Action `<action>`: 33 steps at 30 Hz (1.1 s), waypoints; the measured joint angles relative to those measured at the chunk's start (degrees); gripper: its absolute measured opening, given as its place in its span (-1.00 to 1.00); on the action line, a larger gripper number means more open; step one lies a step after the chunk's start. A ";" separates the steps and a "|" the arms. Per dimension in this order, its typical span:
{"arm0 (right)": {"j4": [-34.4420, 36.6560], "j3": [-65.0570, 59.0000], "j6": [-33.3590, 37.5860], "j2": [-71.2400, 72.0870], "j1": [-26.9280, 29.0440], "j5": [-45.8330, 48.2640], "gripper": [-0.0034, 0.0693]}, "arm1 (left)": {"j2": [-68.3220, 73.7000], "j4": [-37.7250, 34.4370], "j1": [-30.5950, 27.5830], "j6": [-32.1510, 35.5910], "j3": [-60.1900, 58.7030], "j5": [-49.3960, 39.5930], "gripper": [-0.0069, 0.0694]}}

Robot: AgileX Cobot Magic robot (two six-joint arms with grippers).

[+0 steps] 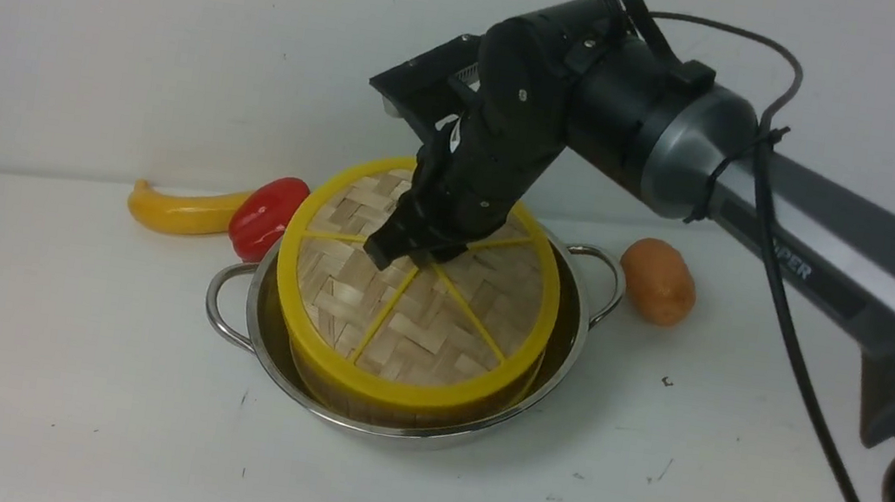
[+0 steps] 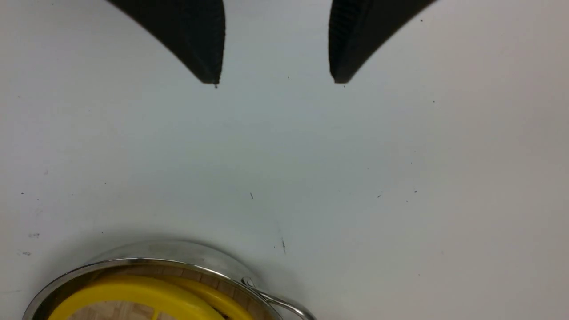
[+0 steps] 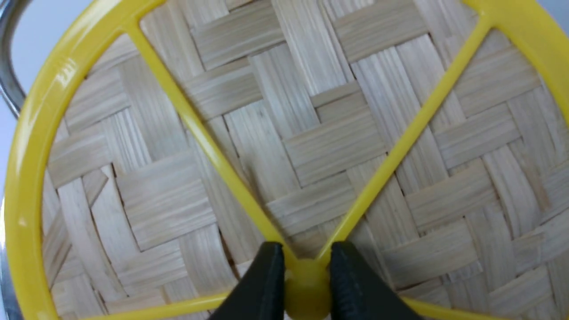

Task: Place the steamer in the pot on the white table, and put the lid on the steamer.
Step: 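Place the bamboo steamer lid onto the steamer basket in the pot with the right gripper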

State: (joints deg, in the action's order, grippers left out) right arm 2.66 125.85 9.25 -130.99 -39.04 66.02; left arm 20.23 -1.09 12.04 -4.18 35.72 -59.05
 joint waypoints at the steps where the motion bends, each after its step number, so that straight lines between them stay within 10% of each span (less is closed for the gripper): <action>1: 0.00 0.00 0.06 0.00 0.00 -0.37 -0.52 | 0.00 0.00 0.00 0.00 0.00 0.00 -0.01; 33: -2.08 0.00 0.95 -2.92 -0.05 -6.19 -0.52 | 0.00 0.00 0.00 0.00 0.00 0.00 -0.01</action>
State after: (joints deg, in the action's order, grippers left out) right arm 0.58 125.85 10.19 -133.92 -39.08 59.84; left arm 20.23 -1.09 12.04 -4.18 35.72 -59.05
